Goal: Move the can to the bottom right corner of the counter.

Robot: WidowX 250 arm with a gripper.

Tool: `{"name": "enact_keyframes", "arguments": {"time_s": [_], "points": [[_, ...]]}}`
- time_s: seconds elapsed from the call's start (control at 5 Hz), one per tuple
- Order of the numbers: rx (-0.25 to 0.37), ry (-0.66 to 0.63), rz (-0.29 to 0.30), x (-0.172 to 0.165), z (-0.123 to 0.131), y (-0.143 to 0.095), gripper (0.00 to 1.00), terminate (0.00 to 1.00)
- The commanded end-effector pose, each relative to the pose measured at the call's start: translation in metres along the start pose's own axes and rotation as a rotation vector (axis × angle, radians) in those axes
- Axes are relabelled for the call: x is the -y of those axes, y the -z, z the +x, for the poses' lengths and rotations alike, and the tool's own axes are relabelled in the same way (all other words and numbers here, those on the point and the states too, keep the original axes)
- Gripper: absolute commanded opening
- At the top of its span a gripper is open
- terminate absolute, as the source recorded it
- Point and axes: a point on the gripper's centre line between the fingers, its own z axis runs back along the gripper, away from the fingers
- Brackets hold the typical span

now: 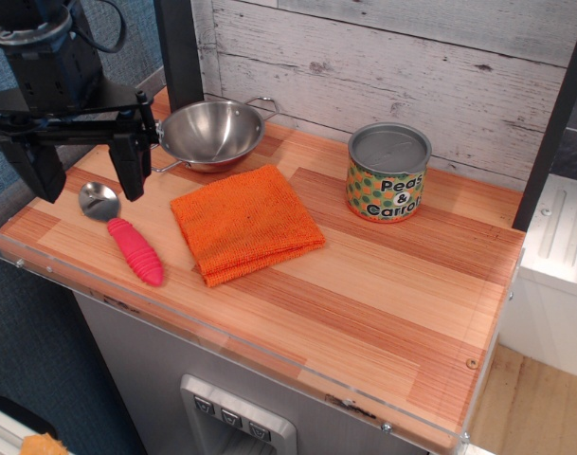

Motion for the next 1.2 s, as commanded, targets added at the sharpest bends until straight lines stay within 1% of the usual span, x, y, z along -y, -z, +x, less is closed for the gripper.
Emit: {"name": "enact_keyframes", "arguments": {"time_s": [0.0,0.2,0.4,0.6,0.8,1.0], "points": [[0.0,0.0,0.0,0.0,0.0,0.0,1.0,0.0],[-0.003,-0.165,0.091,0.017,0.014,0.003,1.0,0.0],[0.046,-0.317,0.096,0.035,0.03,-0.003,1.0,0.0],[0.072,-0.499,0.083,0.052,0.048,-0.006,1.0,0.0],[0.122,-0.611,0.049,0.069,0.07,-0.005,1.0,0.0],[0.204,-0.669,-0.016,0.083,0.093,-0.005,1.0,0.0]]}}
